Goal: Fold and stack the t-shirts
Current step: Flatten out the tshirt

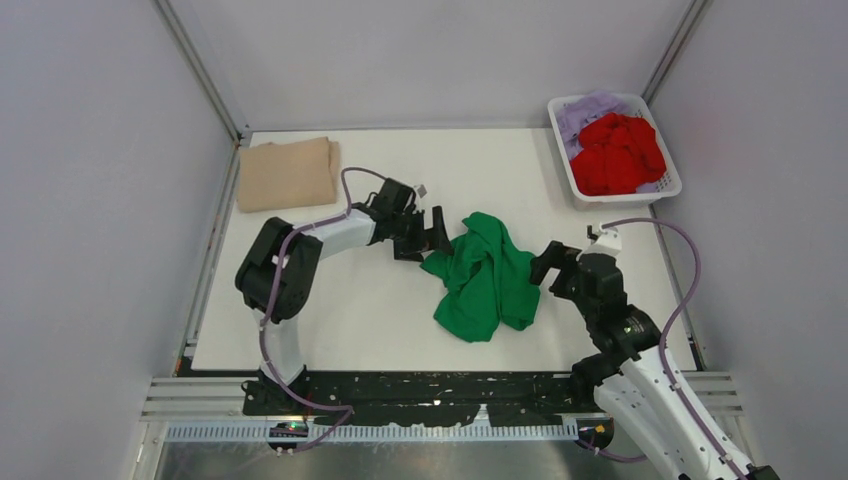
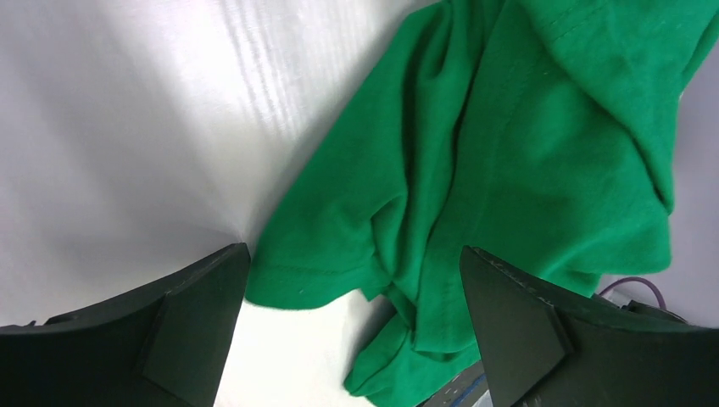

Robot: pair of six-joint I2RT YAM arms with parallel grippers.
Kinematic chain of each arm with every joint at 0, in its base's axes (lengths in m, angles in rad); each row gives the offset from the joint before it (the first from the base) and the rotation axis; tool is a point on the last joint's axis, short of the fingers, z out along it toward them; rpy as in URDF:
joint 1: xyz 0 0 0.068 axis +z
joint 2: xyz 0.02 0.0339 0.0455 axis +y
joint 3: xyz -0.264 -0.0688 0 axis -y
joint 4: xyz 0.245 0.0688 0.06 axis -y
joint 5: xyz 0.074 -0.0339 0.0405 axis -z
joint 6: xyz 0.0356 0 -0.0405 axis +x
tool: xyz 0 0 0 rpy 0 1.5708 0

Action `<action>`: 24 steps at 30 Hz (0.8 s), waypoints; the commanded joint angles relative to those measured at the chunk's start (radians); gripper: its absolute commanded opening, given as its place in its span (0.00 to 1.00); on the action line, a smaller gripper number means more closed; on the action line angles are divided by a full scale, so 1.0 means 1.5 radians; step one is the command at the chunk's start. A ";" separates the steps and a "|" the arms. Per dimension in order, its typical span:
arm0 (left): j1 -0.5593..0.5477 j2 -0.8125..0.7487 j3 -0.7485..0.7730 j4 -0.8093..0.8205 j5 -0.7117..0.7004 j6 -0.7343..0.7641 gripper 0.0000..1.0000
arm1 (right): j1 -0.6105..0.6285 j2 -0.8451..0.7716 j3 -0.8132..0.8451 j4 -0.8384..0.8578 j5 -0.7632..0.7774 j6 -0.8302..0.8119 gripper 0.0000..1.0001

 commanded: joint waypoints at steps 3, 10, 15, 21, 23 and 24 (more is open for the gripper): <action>-0.037 0.048 0.053 -0.007 0.031 -0.016 0.92 | -0.001 -0.027 -0.003 -0.027 0.045 0.007 0.96; -0.045 0.072 0.092 -0.063 -0.006 0.001 0.26 | -0.001 -0.040 -0.006 -0.047 0.057 0.008 0.95; -0.046 0.043 0.090 -0.099 -0.044 0.019 0.00 | -0.002 -0.027 -0.016 -0.052 0.023 0.032 0.97; -0.046 -0.035 0.037 -0.096 -0.073 0.039 0.00 | -0.001 0.042 -0.038 -0.042 -0.068 0.048 0.92; -0.046 -0.057 0.017 -0.094 -0.078 0.045 0.00 | -0.001 0.061 -0.053 -0.021 -0.102 0.050 0.85; -0.045 -0.067 0.008 -0.092 -0.080 0.046 0.00 | -0.001 0.068 -0.059 -0.001 -0.121 0.054 0.83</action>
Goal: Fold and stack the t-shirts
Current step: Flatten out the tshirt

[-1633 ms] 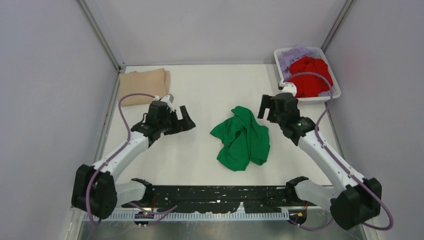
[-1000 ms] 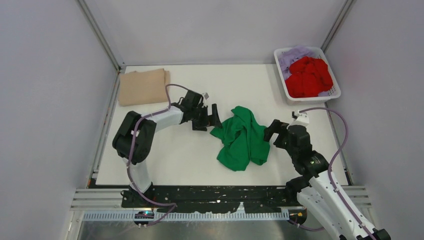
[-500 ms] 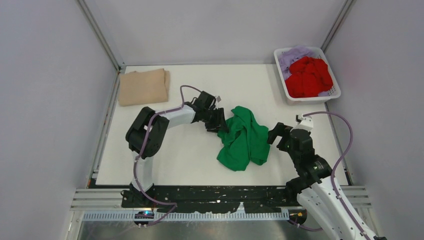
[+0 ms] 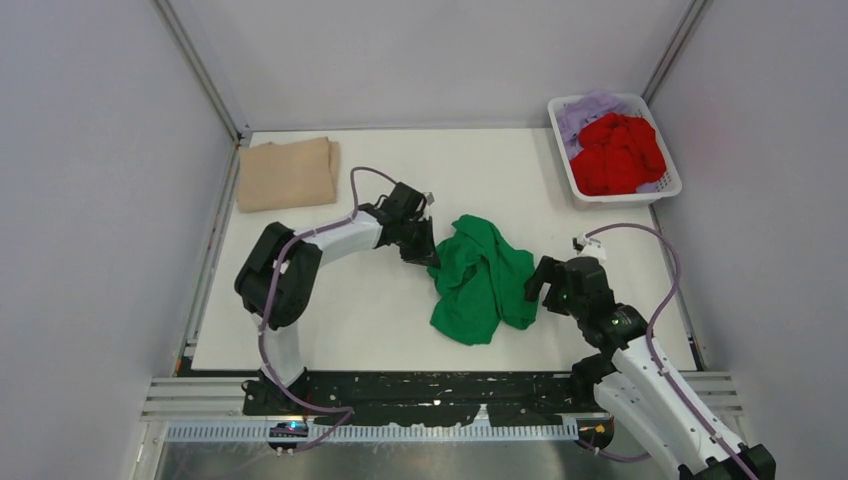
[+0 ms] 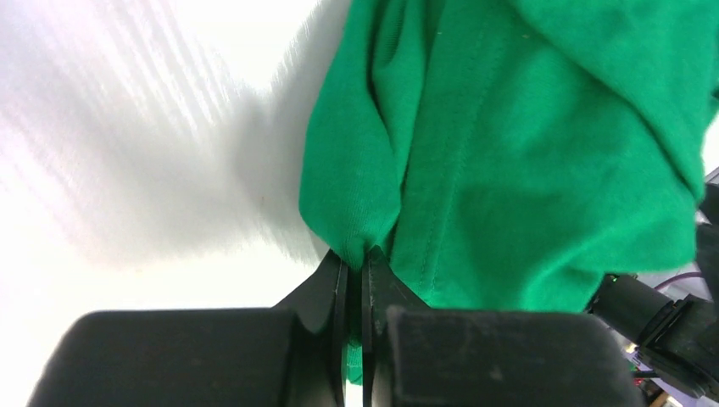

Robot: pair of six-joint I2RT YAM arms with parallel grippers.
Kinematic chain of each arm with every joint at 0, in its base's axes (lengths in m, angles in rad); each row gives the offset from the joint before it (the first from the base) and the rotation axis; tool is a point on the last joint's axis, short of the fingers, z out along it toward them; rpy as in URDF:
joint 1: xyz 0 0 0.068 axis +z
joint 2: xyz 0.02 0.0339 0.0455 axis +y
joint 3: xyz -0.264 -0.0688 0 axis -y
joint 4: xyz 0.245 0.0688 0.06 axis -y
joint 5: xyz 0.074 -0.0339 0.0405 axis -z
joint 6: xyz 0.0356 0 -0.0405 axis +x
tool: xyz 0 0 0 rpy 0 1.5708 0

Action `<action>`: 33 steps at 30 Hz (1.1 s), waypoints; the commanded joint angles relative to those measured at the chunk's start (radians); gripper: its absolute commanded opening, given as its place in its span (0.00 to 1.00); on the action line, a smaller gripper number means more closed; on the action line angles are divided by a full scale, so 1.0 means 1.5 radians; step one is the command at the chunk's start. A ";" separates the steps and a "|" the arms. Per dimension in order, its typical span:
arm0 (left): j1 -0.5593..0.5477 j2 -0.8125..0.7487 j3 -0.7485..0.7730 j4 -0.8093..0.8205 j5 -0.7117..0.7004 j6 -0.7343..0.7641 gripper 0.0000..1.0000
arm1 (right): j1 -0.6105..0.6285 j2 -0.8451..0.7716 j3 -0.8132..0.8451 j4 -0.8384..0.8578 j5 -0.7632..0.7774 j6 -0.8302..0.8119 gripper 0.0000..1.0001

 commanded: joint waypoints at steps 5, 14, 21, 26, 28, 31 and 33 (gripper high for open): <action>0.000 -0.107 -0.062 0.003 -0.036 0.034 0.00 | -0.001 0.094 -0.065 0.131 -0.107 0.031 0.72; 0.006 -0.142 -0.069 -0.027 -0.066 0.056 0.00 | -0.001 0.219 -0.065 0.227 -0.053 0.034 0.17; 0.045 -0.251 -0.063 -0.045 -0.096 0.077 0.00 | -0.002 0.131 0.005 0.213 0.034 0.007 0.05; 0.046 -0.357 -0.015 -0.071 -0.112 0.108 0.00 | -0.001 0.015 0.102 0.218 0.042 -0.055 0.05; 0.045 -0.418 0.002 -0.072 -0.124 0.116 0.00 | -0.002 -0.017 0.150 0.208 0.045 -0.087 0.05; 0.045 -0.510 0.007 -0.055 -0.145 0.129 0.00 | -0.001 -0.060 0.212 0.188 0.041 -0.111 0.05; 0.045 -0.571 0.011 -0.048 -0.144 0.143 0.00 | -0.001 -0.081 0.255 0.183 0.016 -0.125 0.05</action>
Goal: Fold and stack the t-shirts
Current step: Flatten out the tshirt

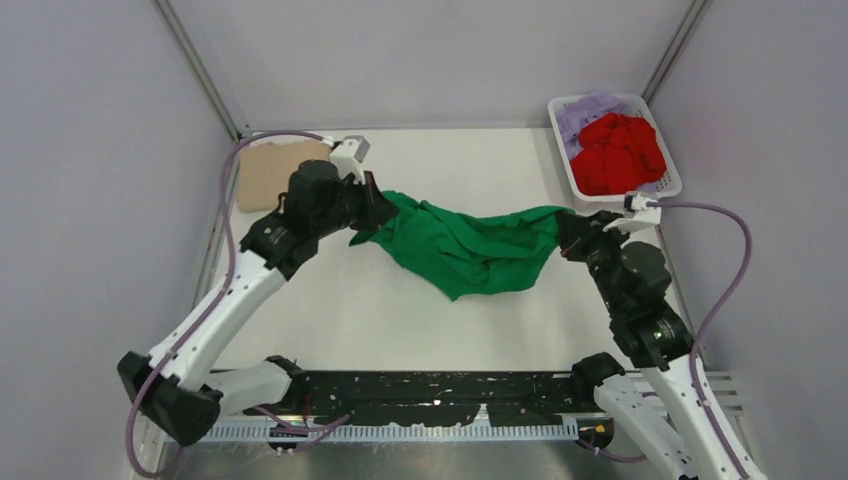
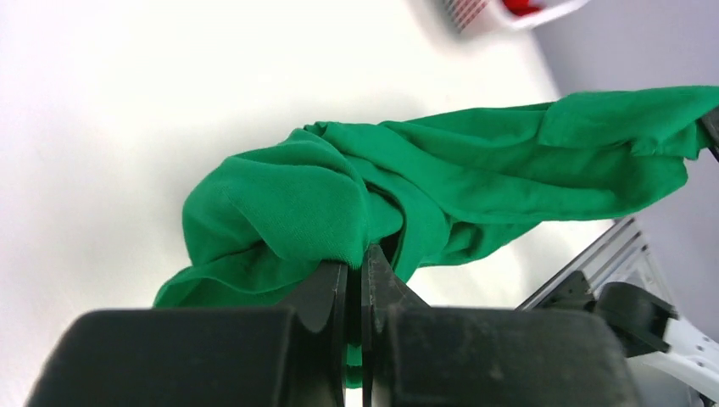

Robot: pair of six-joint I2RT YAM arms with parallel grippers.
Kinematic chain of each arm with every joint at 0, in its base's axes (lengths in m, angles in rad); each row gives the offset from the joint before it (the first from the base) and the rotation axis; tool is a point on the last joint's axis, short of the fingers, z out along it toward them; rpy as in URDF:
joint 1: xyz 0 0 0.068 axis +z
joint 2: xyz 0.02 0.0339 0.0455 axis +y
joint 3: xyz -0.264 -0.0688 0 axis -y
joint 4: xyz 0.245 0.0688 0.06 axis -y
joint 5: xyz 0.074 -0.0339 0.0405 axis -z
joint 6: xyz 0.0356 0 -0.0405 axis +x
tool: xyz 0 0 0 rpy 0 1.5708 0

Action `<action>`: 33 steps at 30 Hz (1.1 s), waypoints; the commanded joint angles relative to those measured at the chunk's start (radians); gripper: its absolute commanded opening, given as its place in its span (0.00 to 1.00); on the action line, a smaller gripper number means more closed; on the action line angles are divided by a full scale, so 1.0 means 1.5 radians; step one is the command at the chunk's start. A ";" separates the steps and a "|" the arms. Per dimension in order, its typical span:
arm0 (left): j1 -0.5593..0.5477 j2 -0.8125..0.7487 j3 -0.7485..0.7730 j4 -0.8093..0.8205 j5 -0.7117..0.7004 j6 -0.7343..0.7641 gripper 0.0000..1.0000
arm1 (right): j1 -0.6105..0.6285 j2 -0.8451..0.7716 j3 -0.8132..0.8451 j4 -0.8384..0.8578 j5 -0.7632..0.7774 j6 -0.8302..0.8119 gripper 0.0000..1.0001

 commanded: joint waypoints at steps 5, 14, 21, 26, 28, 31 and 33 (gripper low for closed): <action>-0.001 -0.265 0.058 0.031 -0.027 0.077 0.00 | -0.001 -0.079 0.191 0.003 -0.096 -0.066 0.05; -0.001 -0.440 0.009 0.031 -0.047 0.075 0.00 | -0.001 -0.128 0.297 -0.039 -0.168 -0.060 0.05; -0.001 -0.402 -0.069 -0.010 -0.239 0.035 0.00 | -0.001 -0.075 0.254 -0.104 -0.082 -0.030 0.05; 0.031 -0.230 -0.150 -0.057 -0.323 -0.035 0.39 | -0.002 0.089 0.161 -0.136 0.012 0.002 0.05; 0.076 -0.129 -0.158 -0.068 -0.262 -0.052 0.94 | -0.006 0.191 0.130 -0.134 0.049 0.010 0.17; 0.141 -0.037 -0.134 -0.082 -0.168 -0.066 0.99 | -0.014 0.324 0.168 -0.143 0.118 0.018 0.73; 0.147 -0.019 -0.126 -0.071 -0.157 -0.062 0.99 | -0.014 0.392 0.215 -0.174 0.145 0.024 0.93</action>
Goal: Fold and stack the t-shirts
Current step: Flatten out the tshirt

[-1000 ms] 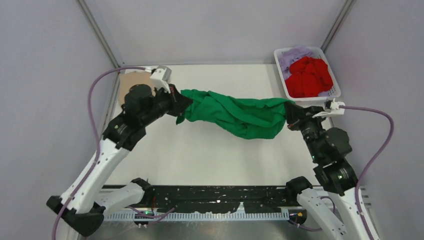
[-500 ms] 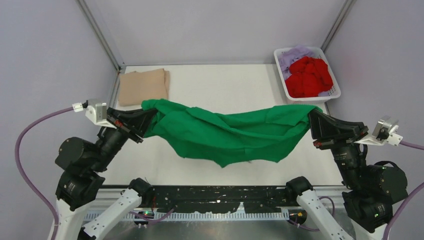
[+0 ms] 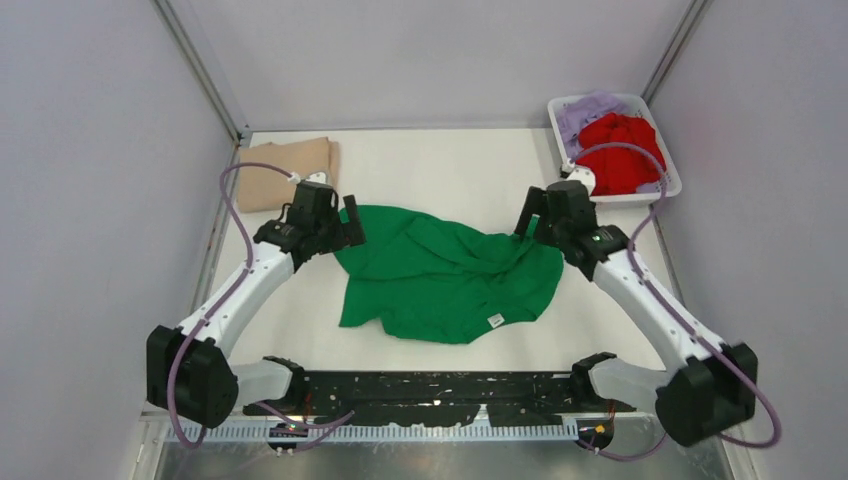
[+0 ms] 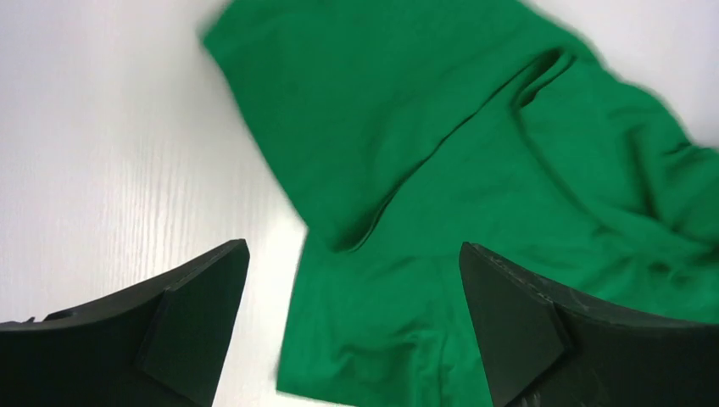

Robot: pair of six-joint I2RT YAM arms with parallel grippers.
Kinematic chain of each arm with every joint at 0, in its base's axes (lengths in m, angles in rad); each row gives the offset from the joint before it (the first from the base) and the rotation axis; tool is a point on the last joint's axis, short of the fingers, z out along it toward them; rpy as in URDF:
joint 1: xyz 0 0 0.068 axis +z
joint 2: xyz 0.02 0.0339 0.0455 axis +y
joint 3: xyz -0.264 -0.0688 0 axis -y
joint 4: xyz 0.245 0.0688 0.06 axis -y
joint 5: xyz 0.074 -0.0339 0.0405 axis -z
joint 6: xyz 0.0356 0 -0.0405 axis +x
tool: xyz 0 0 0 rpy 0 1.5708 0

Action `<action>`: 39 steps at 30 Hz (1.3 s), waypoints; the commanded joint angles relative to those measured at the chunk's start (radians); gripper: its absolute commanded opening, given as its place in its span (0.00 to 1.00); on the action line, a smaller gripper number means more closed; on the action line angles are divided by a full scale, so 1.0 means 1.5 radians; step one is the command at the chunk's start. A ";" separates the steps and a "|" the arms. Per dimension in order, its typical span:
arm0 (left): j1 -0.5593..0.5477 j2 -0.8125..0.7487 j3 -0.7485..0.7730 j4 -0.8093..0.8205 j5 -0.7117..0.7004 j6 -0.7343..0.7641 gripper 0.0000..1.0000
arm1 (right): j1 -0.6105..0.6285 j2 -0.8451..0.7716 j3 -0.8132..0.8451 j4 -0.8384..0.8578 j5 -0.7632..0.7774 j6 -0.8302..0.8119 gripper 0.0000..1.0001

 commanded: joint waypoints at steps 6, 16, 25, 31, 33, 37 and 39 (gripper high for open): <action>0.029 0.013 -0.011 0.048 0.145 -0.016 1.00 | -0.008 0.082 0.026 0.004 0.050 0.004 0.95; -0.004 0.150 -0.055 0.159 0.313 -0.053 1.00 | -0.001 0.028 -0.189 0.096 -0.195 0.087 0.95; -0.059 0.272 -0.060 0.175 0.329 -0.072 0.99 | -0.001 0.188 -0.207 0.150 -0.190 0.103 0.95; -0.108 0.293 -0.116 0.217 0.346 -0.114 1.00 | -0.006 0.377 -0.077 0.152 -0.177 0.090 0.95; -0.136 0.303 -0.128 0.248 0.360 -0.141 1.00 | -0.008 0.437 -0.011 0.147 -0.185 0.078 0.95; -0.197 0.336 -0.125 0.344 0.414 -0.209 1.00 | -0.011 0.566 0.151 0.119 -0.208 0.046 0.95; -0.224 0.357 -0.099 0.363 0.417 -0.234 0.99 | -0.012 0.626 0.246 0.107 -0.230 0.025 0.96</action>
